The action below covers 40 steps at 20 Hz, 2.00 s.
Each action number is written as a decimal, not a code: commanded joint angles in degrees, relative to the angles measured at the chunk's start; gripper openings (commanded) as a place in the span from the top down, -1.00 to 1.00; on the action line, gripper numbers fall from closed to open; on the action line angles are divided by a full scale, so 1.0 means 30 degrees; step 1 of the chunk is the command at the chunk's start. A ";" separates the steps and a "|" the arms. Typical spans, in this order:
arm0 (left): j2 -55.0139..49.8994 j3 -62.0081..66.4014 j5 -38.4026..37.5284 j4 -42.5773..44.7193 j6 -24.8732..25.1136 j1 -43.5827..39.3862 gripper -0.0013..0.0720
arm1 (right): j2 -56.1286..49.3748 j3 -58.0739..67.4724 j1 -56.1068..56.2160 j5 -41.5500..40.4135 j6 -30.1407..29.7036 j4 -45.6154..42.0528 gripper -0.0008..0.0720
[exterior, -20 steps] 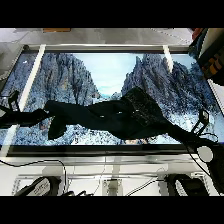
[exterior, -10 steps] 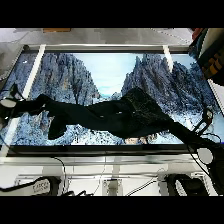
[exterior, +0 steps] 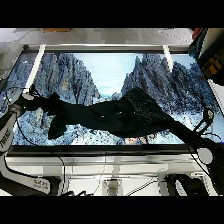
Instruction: Fold the clothes and pants, and hang the long-sleeved shirts on hangers.
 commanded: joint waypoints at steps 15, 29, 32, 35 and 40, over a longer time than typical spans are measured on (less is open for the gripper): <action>0.2084 1.3070 0.0313 0.0423 0.1719 -0.0095 0.89 | -0.7854 0.7133 -0.2514 -1.0652 0.0248 -0.0357 0.91; 0.4663 0.8007 -2.1289 1.5730 0.4583 0.0750 0.89 | -0.9377 1.1220 -0.3279 1.5358 -0.9289 -0.3730 0.91; 0.4656 0.3300 -2.0895 1.5540 0.6885 0.0750 0.89 | -0.9362 0.9005 -0.3279 1.7070 -0.9872 -0.3810 0.91; 0.4648 0.0117 -1.9081 1.6436 0.7708 0.0750 0.89 | -0.9362 0.6812 -0.3279 1.7813 -0.9959 -0.3687 0.91; 0.4692 -0.0109 -1.8695 1.7959 0.7708 0.0750 0.88 | -0.9362 0.6113 -0.3279 1.8994 -1.0535 -0.3672 0.91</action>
